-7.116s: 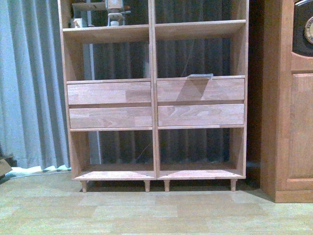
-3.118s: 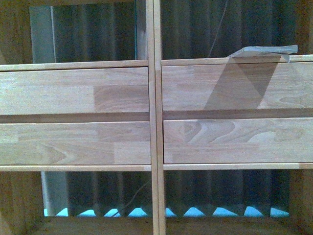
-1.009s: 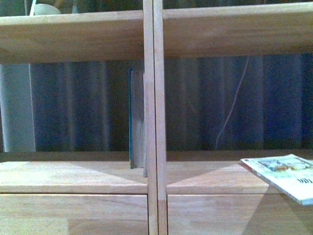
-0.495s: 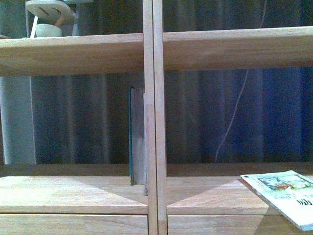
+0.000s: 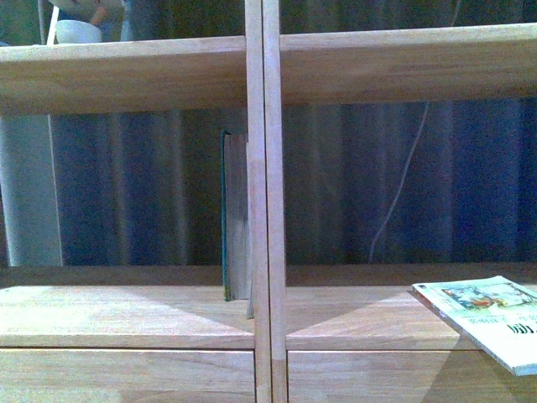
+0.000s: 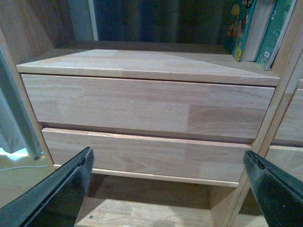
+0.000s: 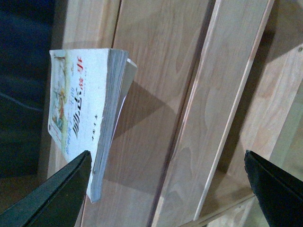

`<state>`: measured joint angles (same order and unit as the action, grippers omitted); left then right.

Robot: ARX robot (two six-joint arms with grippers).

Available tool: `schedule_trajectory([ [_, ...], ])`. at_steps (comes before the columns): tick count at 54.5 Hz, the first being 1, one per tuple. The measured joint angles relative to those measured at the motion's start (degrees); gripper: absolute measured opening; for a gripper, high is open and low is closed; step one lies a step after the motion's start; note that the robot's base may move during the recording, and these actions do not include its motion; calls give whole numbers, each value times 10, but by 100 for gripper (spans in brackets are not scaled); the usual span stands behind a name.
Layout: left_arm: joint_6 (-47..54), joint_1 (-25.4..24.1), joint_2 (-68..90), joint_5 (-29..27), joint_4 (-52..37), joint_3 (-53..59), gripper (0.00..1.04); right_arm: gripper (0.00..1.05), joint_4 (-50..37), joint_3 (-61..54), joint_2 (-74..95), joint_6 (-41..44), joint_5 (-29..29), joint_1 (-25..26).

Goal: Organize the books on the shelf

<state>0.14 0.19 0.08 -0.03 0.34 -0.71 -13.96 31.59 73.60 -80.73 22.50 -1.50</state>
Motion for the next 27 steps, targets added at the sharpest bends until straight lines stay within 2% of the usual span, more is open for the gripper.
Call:
schedule_trajectory([
  [14, 0, 0, 0, 0, 0, 0, 97, 98, -26, 75, 106, -59, -44, 30],
  [27, 0, 0, 0, 0, 0, 0, 97, 98, -27, 128, 155, -88, -59, 44],
])
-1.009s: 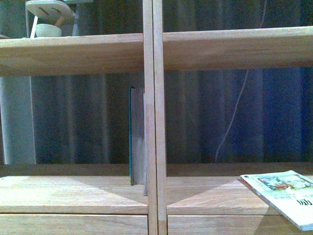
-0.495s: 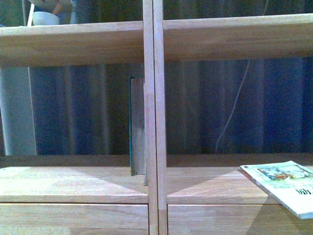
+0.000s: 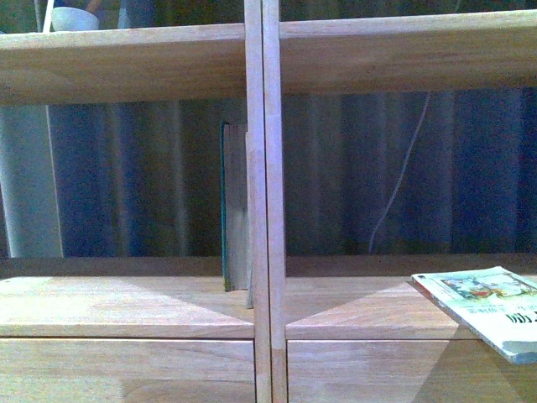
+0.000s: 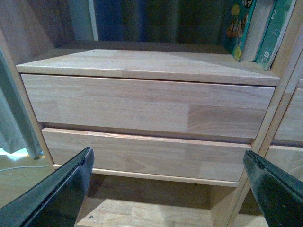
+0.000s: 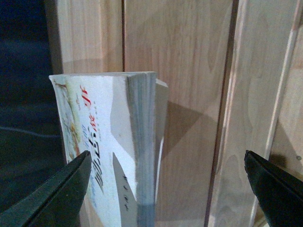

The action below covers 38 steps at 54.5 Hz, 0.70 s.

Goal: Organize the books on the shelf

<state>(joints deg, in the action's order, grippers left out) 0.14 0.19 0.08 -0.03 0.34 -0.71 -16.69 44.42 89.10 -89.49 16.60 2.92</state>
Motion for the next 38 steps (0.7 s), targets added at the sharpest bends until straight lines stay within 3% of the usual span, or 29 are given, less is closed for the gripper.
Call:
schedule_trajectory([
  [38, 0, 0, 0, 0, 0, 0, 97, 98, 36, 136, 95, -44, -10, -5],
])
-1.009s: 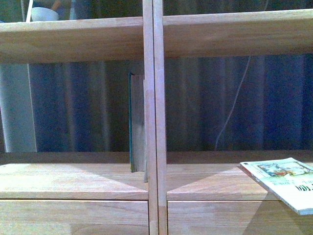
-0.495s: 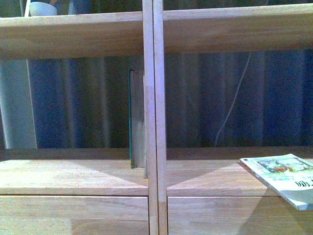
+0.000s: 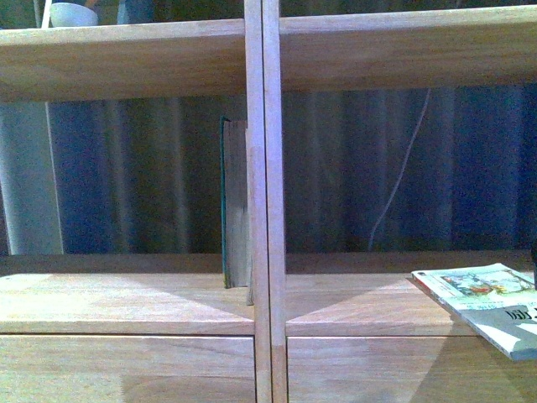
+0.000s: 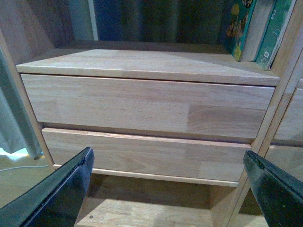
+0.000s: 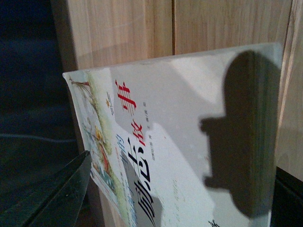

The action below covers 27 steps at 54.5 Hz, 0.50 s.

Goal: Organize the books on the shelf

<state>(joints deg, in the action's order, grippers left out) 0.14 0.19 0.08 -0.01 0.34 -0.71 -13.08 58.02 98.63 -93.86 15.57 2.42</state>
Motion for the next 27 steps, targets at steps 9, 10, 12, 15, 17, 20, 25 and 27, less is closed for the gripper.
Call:
schedule_trajectory([
  [9, 0, 0, 0, 0, 0, 0, 97, 98, 2, 10, 5, 0, 0, 2],
  [10, 0, 0, 0, 0, 0, 0, 97, 98, 2, 12, 6, 0, 0, 2],
  [12, 0, 0, 0, 0, 0, 0, 97, 98, 2, 13, 7, 0, 0, 2],
  [15, 0, 0, 0, 0, 0, 0, 97, 98, 2, 14, 10, 0, 0, 2],
  [17, 0, 0, 0, 0, 0, 0, 97, 98, 2, 14, 11, 0, 0, 2],
  [20, 0, 0, 0, 0, 0, 0, 97, 92, 2, 14, 12, -2, 0, 2],
  [25, 0, 0, 0, 0, 0, 0, 97, 75, 1, 14, 13, -5, 1, 2],
  [27, 0, 0, 0, 0, 0, 0, 97, 69, 1, 14, 13, -5, 2, 2],
])
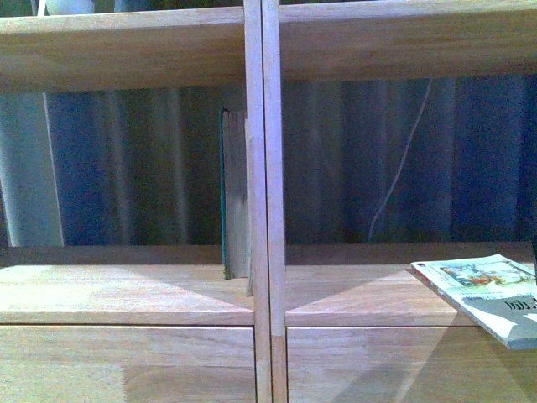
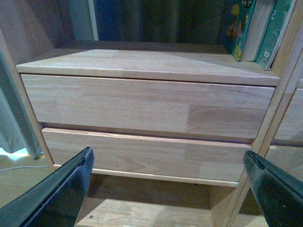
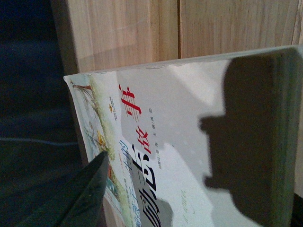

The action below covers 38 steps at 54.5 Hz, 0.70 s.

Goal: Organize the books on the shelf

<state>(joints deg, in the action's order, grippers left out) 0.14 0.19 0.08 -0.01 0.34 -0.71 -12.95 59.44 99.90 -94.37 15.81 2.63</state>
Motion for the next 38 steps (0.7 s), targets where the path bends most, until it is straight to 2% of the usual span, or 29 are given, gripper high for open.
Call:
schedule_trajectory([
  [9, 0, 0, 0, 0, 0, 0, 97, 32, -8, -2, 0, -2, 2, 0],
  [16, 0, 0, 0, 0, 0, 0, 97, 12, -20, -8, -7, -3, 7, 0],
  [20, 0, 0, 0, 0, 0, 0, 97, 8, -23, -12, -15, -4, 7, 0],
  [38, 0, 0, 0, 0, 0, 0, 97, 7, -28, -62, -77, 17, 15, 0],
])
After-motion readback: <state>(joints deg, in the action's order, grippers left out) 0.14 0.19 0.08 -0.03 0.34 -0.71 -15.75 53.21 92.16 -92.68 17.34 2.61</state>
